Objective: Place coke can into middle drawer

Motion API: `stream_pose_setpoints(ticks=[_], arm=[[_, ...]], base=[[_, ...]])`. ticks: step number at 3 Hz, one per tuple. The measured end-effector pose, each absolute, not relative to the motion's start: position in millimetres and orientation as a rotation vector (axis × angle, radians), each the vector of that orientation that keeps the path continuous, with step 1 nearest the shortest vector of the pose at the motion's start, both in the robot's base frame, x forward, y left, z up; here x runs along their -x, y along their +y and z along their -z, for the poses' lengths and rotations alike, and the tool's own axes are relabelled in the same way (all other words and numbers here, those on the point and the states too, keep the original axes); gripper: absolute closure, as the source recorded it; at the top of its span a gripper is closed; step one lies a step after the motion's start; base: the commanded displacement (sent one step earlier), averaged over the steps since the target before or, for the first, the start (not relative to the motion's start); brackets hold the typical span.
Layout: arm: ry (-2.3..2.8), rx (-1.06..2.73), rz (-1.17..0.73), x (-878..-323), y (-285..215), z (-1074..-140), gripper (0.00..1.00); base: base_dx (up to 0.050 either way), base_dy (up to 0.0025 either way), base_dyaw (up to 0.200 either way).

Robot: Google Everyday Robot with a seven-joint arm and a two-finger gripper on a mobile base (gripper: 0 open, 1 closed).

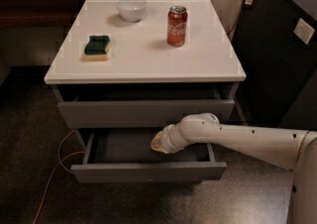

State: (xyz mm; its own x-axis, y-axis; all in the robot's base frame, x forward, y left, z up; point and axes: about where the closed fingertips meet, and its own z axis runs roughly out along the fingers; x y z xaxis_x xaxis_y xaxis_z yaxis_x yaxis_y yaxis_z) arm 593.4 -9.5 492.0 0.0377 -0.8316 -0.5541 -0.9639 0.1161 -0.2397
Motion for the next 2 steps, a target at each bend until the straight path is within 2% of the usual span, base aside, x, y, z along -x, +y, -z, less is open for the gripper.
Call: stream_pose_setpoints(ticks=[1,2], arm=[[1.87,1.71,-0.291,-608,-20,-475,1.0],[1.911,1.701,-0.305,-616,-25,-458,1.0]], base=[[0.0,0.0,0.0],[0.0,0.0,0.0]])
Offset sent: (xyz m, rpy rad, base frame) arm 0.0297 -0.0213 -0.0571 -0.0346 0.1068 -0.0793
